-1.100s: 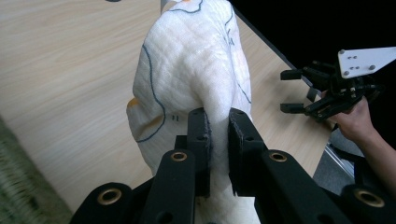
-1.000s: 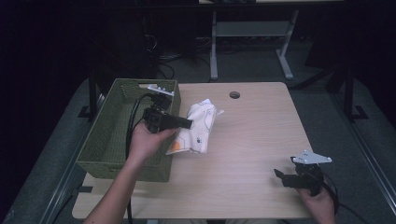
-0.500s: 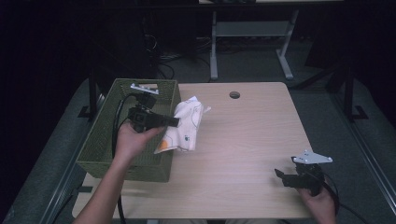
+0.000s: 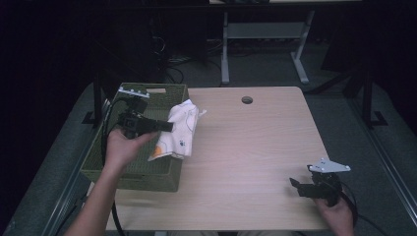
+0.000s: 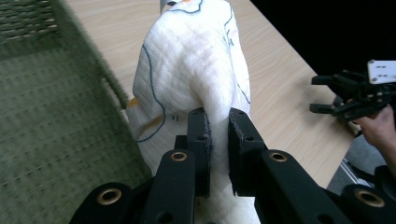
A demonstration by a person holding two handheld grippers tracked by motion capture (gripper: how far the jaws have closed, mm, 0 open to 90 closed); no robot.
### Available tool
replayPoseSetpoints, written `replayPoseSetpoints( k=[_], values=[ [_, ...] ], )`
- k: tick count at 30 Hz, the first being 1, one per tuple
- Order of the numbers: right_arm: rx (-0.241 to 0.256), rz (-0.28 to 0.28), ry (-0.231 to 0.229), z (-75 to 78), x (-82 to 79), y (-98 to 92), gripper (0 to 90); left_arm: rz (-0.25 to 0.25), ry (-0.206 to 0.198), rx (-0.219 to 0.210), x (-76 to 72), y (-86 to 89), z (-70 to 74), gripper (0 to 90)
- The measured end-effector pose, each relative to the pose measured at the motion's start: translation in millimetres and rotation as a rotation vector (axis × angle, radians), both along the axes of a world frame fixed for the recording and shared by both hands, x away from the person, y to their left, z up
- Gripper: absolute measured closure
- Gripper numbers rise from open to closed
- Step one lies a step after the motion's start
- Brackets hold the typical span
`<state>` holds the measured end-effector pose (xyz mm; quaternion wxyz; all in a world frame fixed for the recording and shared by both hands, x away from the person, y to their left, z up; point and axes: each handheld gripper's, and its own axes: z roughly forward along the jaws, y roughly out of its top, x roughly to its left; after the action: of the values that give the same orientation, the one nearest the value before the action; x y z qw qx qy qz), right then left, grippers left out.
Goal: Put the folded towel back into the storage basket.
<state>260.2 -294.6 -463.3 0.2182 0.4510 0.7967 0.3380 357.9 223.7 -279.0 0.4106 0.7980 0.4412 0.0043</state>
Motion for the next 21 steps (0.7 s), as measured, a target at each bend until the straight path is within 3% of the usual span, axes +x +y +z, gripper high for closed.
replayPoseSetpoints(
  k=[21],
  values=[
    [-0.006,-0.001,0.001,-0.3,-0.1,0.1,18.1,0.078,0.027,-0.007,0.2,43.5,-6.7,81.0]
  ],
)
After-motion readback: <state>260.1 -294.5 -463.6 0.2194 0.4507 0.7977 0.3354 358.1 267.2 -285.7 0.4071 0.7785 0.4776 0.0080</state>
